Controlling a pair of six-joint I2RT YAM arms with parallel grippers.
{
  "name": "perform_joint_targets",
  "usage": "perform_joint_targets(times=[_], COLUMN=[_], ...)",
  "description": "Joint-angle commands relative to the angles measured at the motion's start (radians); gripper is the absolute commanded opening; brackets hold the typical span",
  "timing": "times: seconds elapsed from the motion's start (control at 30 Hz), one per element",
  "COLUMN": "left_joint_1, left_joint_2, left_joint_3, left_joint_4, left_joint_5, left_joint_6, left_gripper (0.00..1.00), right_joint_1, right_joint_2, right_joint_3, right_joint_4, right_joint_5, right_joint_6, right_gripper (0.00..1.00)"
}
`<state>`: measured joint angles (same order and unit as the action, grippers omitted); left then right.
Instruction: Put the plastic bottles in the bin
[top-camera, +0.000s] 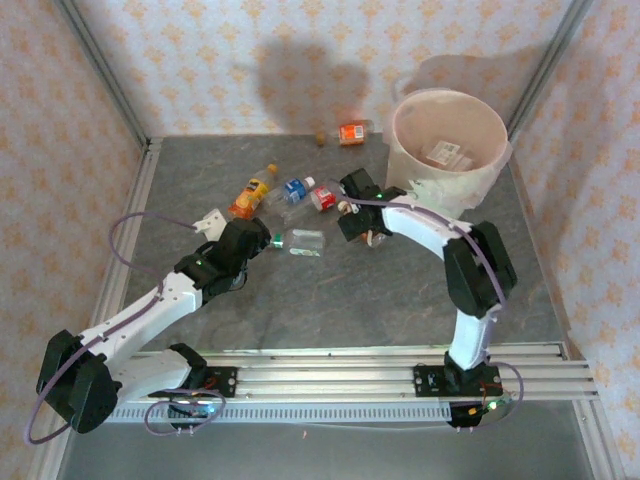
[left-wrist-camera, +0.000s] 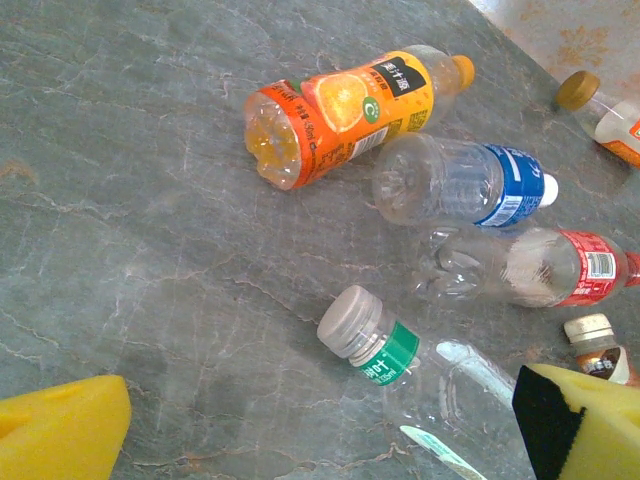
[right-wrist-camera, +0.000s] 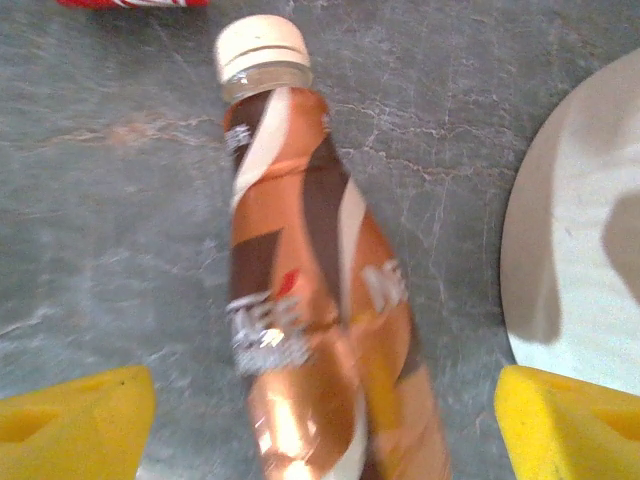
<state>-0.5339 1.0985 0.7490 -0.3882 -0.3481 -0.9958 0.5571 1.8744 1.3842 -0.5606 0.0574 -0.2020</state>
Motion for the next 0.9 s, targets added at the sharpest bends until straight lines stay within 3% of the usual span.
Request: perform_joint_targets(times=[0.0, 0.3, 0.47, 0.7, 0.87], left_joint_1=[0.011, 0.011, 0.011, 0.011, 0.012], left_joint_2=[-0.019, -0.069, -0.074, -0.046, -0.005], left_joint_3=[-0.007, -0.037, -0.028, 0.014, 0.025], left_joint_4=[-0.034, -0.039, -0.011, -0.016, 0.068], left_joint_5=[-0.037, -0.055, -0.019, 0.005, 0.081], left_joint_6=[-0.001, -0.005, 0.042, 0.086, 0.131], left_gripper=[1.0, 1.0, 1.0, 1.0, 1.0], right_joint_1=[-0.011, -0.016, -0.019, -0.015, 0.0], right_joint_2=[0.079, 0.235, 0.262, 0.054, -0.161], right_joint_3=[0.076, 0.198, 0.199, 0.031, -0.085], right_joint_4=[-0.059, -0.108, -0.121, -0.071, -0.044], right_joint_5=[0.052, -0.009, 0.005, -0.003, -0.021], right_joint_6=[-0.03, 0.008, 0.037, 0.072, 0.081], right_gripper=[0.88, 0.79, 0.67, 0.52, 0.49])
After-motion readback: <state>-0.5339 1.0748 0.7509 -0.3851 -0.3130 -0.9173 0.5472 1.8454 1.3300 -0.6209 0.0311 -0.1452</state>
